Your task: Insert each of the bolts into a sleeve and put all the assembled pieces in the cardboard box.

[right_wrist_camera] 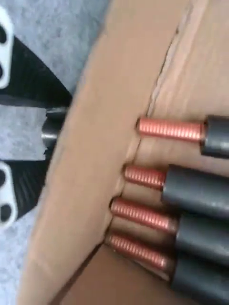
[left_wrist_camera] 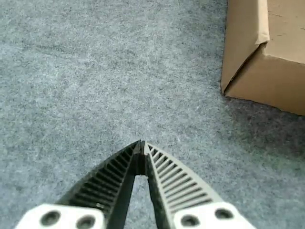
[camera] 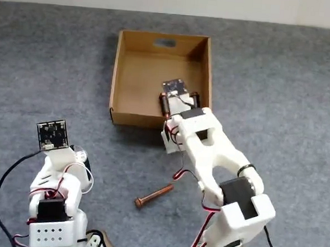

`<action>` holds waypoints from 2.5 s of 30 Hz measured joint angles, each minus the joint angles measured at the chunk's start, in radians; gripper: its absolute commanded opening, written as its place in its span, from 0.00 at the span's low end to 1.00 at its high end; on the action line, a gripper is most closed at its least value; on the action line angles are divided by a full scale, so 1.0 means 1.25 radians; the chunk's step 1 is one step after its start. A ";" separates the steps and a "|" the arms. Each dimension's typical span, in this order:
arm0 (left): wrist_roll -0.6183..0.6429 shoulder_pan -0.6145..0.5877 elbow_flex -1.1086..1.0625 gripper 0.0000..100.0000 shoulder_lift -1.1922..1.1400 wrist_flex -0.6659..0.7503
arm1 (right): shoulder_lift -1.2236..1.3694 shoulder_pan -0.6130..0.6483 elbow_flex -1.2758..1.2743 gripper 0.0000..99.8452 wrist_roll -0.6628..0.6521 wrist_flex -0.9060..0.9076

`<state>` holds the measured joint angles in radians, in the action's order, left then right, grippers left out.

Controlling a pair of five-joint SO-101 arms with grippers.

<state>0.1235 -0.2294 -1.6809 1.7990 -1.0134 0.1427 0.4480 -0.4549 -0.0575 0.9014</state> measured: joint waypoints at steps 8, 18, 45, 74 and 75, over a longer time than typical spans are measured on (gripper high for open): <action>0.000 0.000 0.000 0.01 0.000 0.000 | -0.201 -0.064 -0.001 0.01 -0.005 0.196; 0.000 0.000 0.000 0.01 0.000 0.000 | -0.291 -0.312 -0.093 0.01 -0.029 0.314; 0.000 0.000 0.000 0.01 0.000 0.000 | -0.292 -0.327 -0.333 0.22 -0.216 0.097; -0.203 0.000 0.007 0.01 0.002 -0.102 | -1.011 -0.329 -0.615 0.01 -0.115 0.054; -0.207 0.000 0.007 0.01 0.002 -0.108 | -1.035 -0.329 -0.652 0.01 -0.085 0.026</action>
<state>-0.1358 -0.2294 -1.6717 1.8021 -1.1485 -1.1508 0.0368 -1.2697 -0.1634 0.9337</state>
